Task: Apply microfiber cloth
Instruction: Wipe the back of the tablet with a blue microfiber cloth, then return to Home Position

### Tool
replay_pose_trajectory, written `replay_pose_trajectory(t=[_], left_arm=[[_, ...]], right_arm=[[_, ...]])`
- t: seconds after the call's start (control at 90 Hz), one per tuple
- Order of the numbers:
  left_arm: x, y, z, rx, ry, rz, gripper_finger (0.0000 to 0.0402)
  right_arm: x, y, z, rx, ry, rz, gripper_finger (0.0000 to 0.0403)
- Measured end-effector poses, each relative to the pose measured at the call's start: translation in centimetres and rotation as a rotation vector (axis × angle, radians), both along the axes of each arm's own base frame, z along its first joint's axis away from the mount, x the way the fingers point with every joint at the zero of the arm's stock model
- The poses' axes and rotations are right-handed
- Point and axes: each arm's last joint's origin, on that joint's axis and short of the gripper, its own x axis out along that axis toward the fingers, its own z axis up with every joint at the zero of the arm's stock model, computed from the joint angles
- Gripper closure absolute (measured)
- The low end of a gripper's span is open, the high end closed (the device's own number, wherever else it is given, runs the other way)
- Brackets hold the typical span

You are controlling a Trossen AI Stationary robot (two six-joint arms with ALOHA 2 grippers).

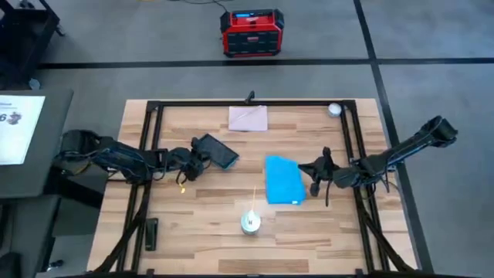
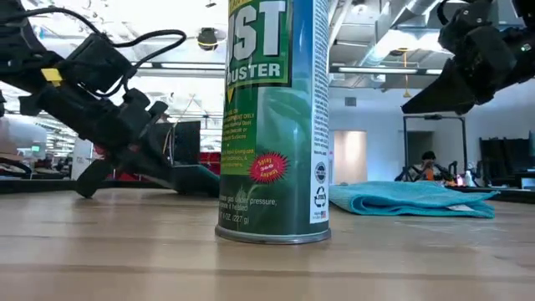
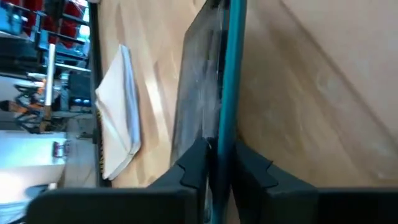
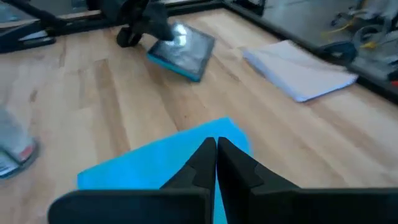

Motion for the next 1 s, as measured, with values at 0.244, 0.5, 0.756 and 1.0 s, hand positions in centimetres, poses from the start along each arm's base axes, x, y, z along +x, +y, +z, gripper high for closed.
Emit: replay_pose_trajectory(t=[0.244,0.5,0.756,1.0], left_arm=[[1.2,-0.1,1.0,-0.241,-0.128,0.116,0.0324],[1.1,-0.1,0.9,-0.358,-0.164,0.222,0.0286],[1.2,-0.1,0.9,-0.425,-0.192,0.251,0.0239],[0.9,-0.2,2.6,-0.458,-0.278,0.226,0.0274]], right_arm=[[0.0,0.0,-0.1,-0.003,0.011,0.000,0.0403],[0.0,-0.1,-0.1,-0.007,0.011,-0.001,0.0403],[0.0,-0.1,-0.1,-0.010,0.011,-0.001,0.0403],[-0.2,0.0,0.0,-0.025,0.026,0.037,0.0403]])
